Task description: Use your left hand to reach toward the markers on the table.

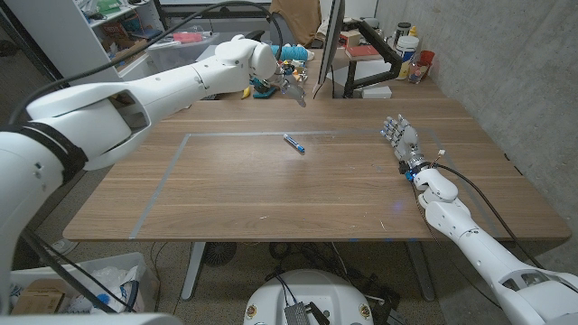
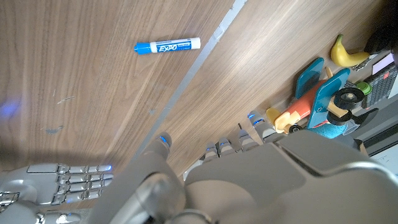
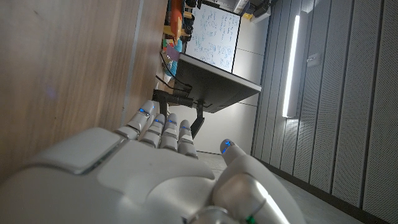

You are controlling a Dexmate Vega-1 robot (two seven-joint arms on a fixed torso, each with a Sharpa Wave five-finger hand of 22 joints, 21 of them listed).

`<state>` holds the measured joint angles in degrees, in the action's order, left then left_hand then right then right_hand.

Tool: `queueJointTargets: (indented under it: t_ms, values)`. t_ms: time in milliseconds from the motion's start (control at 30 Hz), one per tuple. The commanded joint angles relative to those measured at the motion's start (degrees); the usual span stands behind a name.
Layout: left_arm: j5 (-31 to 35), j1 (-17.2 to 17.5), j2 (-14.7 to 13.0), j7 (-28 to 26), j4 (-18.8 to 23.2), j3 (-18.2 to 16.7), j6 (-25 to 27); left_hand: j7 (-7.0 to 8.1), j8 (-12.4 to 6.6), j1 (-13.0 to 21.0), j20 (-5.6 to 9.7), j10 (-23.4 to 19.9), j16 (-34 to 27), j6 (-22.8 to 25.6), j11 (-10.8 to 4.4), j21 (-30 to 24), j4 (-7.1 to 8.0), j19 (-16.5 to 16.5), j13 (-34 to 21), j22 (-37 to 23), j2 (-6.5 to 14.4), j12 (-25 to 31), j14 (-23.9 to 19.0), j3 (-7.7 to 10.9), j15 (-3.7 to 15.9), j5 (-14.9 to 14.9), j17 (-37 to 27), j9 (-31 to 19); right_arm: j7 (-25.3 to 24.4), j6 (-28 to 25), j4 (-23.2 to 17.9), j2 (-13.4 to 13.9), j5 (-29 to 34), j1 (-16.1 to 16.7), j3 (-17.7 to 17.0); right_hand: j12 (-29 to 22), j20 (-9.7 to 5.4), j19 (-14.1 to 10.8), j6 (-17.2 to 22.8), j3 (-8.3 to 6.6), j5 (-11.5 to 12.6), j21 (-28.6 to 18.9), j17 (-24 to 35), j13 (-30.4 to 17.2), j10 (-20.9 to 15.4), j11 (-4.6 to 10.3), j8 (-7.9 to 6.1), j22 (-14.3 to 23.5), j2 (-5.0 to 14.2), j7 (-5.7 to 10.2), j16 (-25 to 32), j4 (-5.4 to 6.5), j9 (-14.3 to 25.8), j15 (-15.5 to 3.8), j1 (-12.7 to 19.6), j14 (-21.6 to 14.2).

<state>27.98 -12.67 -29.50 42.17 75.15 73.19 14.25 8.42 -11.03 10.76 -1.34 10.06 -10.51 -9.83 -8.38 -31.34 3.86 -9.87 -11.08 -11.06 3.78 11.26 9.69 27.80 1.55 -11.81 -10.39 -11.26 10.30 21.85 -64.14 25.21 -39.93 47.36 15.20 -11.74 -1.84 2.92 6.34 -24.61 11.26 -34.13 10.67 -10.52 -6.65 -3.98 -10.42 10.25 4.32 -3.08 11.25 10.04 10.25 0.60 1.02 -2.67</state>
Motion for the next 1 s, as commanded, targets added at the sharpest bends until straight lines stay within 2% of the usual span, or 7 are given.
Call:
queueJointTargets:
  t_ms: [33, 300, 1000]
  values:
    - [-0.2, -0.2, 0.9, 0.3, -1.4, 0.8, -0.6, 0.51, -0.26, 0.8, -0.07, 8.1, -0.2, -16.5, -0.25, 0.3, -0.33, -11.6, -0.1, -0.3, 0.2, 0.1, 8.5, -0.09, 3.06, 0.1, -0.2, -0.2, 0.1, 0.0, 0.4, -0.1, 0.1, -0.2, 0.0, -0.3, -6.13, -0.2, 0.6, 0.04, 0.5, 0.3, 0.2, -0.1, -0.5, -0.01, -0.41, 0.3, 5.34, 0.01, 0.1, 0.11, 0.3, -0.09, 0.2, -0.2]
    - [-0.3, -0.7, 1.6, 1.0, -2.5, 1.6, -1.0, 0.99, -0.08, 1.2, 0.03, 8.6, -0.1, -17.4, -0.21, 0.4, -0.56, -11.8, -0.2, -0.3, 0.2, 0.0, 8.9, -0.07, 3.13, 0.1, -0.2, -0.2, 0.1, 0.1, 0.6, -0.2, 0.1, -0.3, 0.0, -0.3, -6.13, -0.2, 0.6, 0.05, 0.5, 0.3, 0.2, -0.1, -0.6, -0.04, -0.42, 0.3, 5.34, -0.03, 0.1, 0.11, 0.3, -0.1, 0.2, -0.3]
    - [-0.5, -0.1, 0.5, 2.7, -0.8, 2.0, 0.3, 0.45, -0.01, 2.5, 0.16, 10.6, -0.1, -19.7, -0.06, 1.0, -1.05, -12.6, -0.3, -0.4, 0.8, -0.2, 10.1, 0.15, 3.14, 0.1, -0.2, -0.3, -0.1, 0.1, 0.4, -0.2, 0.4, -0.3, 0.2, -0.3, -6.11, -0.3, 0.6, 0.06, 0.6, 0.5, 0.1, -0.1, -0.6, -0.05, -0.42, 0.3, 5.35, -0.01, 0.1, 0.11, 0.3, -0.13, 0.2, -0.3]
